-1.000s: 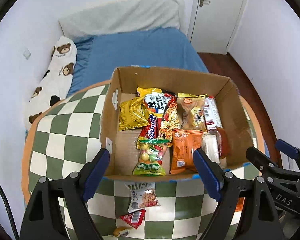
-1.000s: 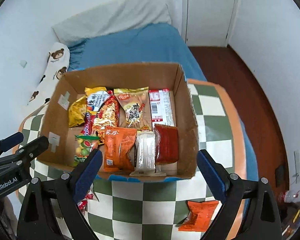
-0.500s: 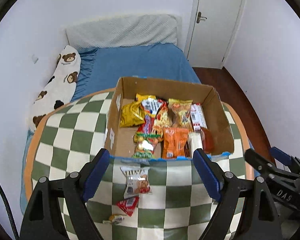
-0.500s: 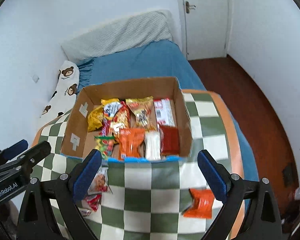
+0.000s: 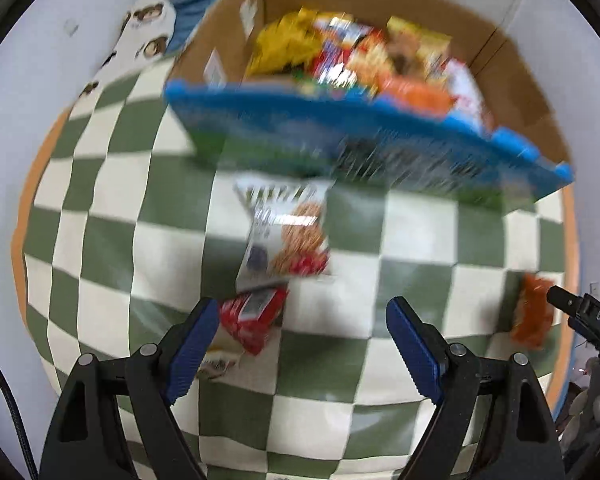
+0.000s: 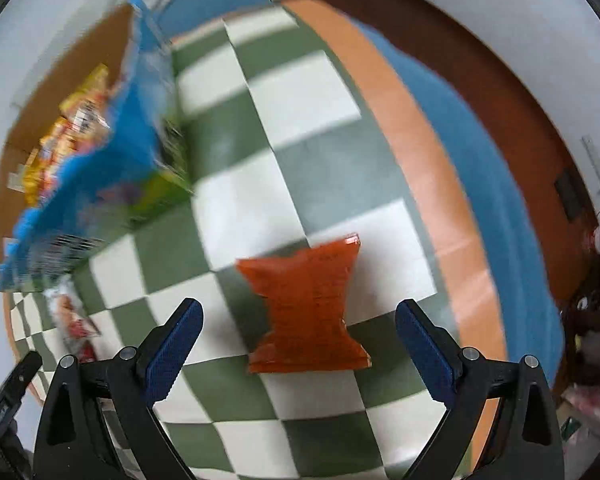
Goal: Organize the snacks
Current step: 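Grasp the white oat-cookie bag with the left tool while the right tool grasps the orange packet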
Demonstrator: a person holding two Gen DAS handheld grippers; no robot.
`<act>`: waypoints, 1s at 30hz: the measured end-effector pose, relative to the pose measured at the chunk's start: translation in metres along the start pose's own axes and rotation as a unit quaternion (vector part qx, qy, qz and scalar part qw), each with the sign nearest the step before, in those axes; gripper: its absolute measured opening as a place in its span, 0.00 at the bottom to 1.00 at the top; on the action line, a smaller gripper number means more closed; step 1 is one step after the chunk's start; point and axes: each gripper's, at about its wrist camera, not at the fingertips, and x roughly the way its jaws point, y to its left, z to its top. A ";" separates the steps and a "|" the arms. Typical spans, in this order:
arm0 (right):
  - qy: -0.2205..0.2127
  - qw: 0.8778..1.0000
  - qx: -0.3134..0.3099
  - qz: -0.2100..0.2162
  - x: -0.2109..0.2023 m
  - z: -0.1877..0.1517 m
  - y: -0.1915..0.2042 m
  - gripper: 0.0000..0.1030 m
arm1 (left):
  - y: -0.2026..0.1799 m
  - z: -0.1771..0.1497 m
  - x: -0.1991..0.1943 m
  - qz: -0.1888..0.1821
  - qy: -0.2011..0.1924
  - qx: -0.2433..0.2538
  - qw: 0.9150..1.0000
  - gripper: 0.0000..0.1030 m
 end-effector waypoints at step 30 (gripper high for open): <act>0.056 0.991 -0.119 0.033 0.065 -0.067 0.111 0.49 | 0.009 0.060 0.085 -0.030 0.067 -0.011 0.997 0.49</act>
